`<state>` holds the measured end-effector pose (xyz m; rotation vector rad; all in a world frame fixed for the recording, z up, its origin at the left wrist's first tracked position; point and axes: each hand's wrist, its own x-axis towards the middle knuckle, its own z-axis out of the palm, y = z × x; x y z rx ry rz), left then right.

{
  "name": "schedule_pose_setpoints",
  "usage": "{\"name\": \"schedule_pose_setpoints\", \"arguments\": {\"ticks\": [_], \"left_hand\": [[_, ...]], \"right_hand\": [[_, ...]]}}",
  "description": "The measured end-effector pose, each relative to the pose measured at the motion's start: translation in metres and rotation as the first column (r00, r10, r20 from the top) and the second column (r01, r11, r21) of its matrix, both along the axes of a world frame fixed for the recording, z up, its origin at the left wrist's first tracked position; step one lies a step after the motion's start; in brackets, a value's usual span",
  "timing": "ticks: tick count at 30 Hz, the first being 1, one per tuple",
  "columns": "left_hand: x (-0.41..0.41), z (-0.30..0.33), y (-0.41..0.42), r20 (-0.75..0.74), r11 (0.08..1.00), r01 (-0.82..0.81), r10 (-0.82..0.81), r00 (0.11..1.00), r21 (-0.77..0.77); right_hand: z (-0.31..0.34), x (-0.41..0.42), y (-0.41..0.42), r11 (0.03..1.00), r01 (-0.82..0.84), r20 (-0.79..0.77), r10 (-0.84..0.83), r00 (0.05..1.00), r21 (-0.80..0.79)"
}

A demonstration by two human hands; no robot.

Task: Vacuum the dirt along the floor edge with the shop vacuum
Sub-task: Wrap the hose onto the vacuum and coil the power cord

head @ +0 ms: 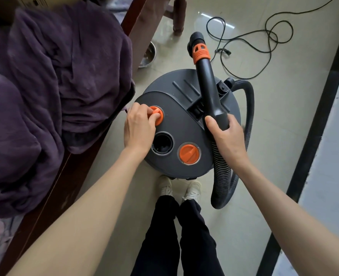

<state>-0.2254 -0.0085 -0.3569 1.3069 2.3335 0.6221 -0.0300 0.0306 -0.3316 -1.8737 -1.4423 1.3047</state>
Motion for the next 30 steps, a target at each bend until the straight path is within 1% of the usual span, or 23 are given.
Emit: {"name": "schedule_pose_setpoints", "arguments": {"ticks": [6, 9, 11, 13, 14, 15, 16, 18, 20, 21, 23, 26, 28, 30], "left_hand": [[-0.007, 0.010, 0.003, 0.059, 0.995, 0.035, -0.029, 0.998, -0.097], [-0.005, 0.031, 0.009, 0.110, 0.994, 0.097, -0.092, 0.990, -0.041], [0.003, 0.051, 0.020, 0.182, 0.992, 0.124, -0.123, 0.975, 0.004], [0.016, 0.067, 0.039, 0.334, 0.990, 0.132, -0.109, 0.936, -0.047], [0.023, 0.072, 0.052, 0.436, 0.988, 0.132, -0.084, 0.896, -0.079], [0.030, 0.078, 0.064, 0.544, 0.987, 0.128, -0.053, 0.838, -0.102], [0.039, 0.083, 0.076, 0.618, 0.984, 0.128, -0.026, 0.786, -0.122], [0.057, 0.092, 0.098, 0.683, 0.980, 0.149, -0.017, 0.731, -0.135], [0.074, 0.098, 0.114, 0.709, 0.985, 0.130, -0.010, 0.705, -0.115], [0.082, 0.101, 0.121, 0.730, 0.989, 0.104, 0.004, 0.684, -0.103], [0.090, 0.103, 0.137, 0.754, 0.995, 0.067, 0.015, 0.657, -0.078], [0.097, 0.108, 0.169, 0.709, 0.999, 0.051, -0.023, 0.705, -0.018], [0.102, 0.112, 0.192, 0.705, 0.999, 0.047, -0.044, 0.707, 0.016], [0.110, 0.113, 0.212, 0.710, 0.997, 0.081, -0.064, 0.701, 0.010]], "right_hand": [[0.006, 0.004, 0.005, 0.999, -0.053, 0.009, 0.053, 0.999, -0.009], [0.017, 0.005, 0.016, 0.997, -0.081, 0.016, 0.081, 0.997, -0.004], [0.027, 0.006, 0.026, 0.996, -0.093, 0.012, 0.093, 0.996, 0.003], [0.038, 0.008, 0.035, 0.992, -0.122, -0.006, 0.122, 0.992, -0.004], [0.043, 0.009, 0.040, 0.989, -0.148, -0.014, 0.148, 0.989, -0.012], [0.047, 0.010, 0.045, 0.983, -0.181, -0.017, 0.181, 0.983, -0.017], [0.051, 0.012, 0.050, 0.976, -0.217, -0.014, 0.216, 0.976, -0.021], [0.057, 0.017, 0.059, 0.957, -0.290, 0.010, 0.291, 0.957, -0.020], [0.062, 0.023, 0.067, 0.938, -0.345, 0.037, 0.345, 0.938, -0.015], [0.063, 0.027, 0.073, 0.940, -0.342, 0.016, 0.342, 0.939, -0.015], [0.064, 0.037, 0.082, 0.955, -0.296, -0.092, 0.292, 0.952, -0.035], [0.060, 0.055, 0.092, 0.952, -0.282, -0.285, 0.240, 0.928, -0.117], [0.052, 0.068, 0.096, 0.940, -0.294, -0.417, 0.202, 0.886, -0.170], [0.045, 0.079, 0.107, 0.945, -0.271, -0.477, 0.157, 0.865, -0.182]]}}
